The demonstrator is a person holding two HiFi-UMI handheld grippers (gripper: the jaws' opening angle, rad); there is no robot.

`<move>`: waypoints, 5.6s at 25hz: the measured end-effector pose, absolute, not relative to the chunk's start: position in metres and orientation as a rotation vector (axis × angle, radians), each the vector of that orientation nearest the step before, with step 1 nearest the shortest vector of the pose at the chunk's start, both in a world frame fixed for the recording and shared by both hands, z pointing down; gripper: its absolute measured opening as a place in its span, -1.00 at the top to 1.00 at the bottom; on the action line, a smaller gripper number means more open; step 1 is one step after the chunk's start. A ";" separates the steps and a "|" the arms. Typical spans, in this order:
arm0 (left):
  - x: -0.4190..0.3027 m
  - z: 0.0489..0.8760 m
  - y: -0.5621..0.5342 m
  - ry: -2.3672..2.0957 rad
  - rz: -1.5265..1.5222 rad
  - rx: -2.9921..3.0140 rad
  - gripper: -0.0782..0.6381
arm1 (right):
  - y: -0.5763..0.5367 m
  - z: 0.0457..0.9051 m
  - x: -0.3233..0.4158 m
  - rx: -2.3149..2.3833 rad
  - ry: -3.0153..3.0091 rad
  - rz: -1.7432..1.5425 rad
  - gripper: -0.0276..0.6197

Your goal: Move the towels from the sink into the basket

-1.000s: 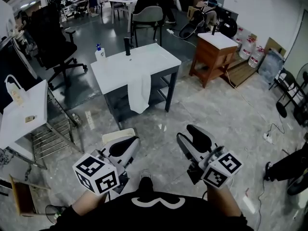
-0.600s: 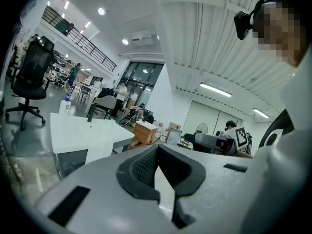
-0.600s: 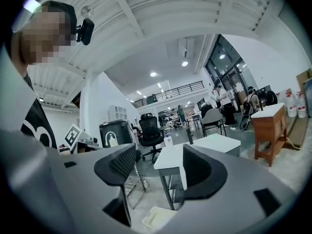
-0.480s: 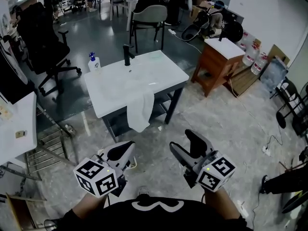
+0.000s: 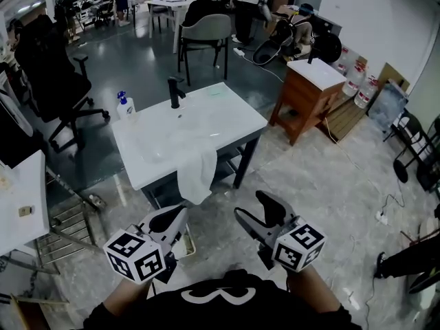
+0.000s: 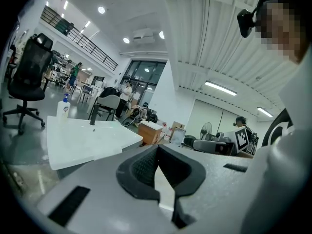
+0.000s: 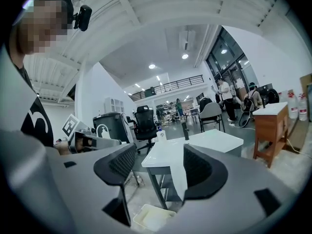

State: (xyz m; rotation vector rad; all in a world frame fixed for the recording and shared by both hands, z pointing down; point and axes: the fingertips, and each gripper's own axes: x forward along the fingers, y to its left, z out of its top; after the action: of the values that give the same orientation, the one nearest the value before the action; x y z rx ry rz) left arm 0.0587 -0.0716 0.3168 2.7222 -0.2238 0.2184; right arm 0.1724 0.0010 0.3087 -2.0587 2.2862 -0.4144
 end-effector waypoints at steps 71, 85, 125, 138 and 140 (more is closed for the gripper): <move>0.091 0.445 -0.305 -1.029 0.208 2.282 0.76 | -0.356 0.566 0.269 -1.560 3.395 -1.015 0.43; 0.052 0.422 -0.281 -1.091 0.170 2.244 0.76 | -0.351 0.548 0.271 -1.630 3.028 -1.241 0.73; -0.047 0.358 -0.110 -1.286 0.004 2.266 0.76 | -0.156 0.218 0.144 -1.106 2.845 -0.320 0.75; -0.108 0.400 -0.068 -1.395 -0.005 2.116 0.76 | -0.131 0.305 0.052 -0.927 3.048 -0.520 0.75; -0.117 0.404 -0.067 -1.418 -0.009 2.092 0.76 | -0.136 0.324 0.038 -0.902 3.087 -0.562 0.75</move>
State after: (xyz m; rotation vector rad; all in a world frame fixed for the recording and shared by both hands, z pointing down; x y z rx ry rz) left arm -0.1173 -0.0667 0.4038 2.0920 -1.4183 -0.0088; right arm 0.0380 -0.1355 0.3245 -0.9016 3.0873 -0.5624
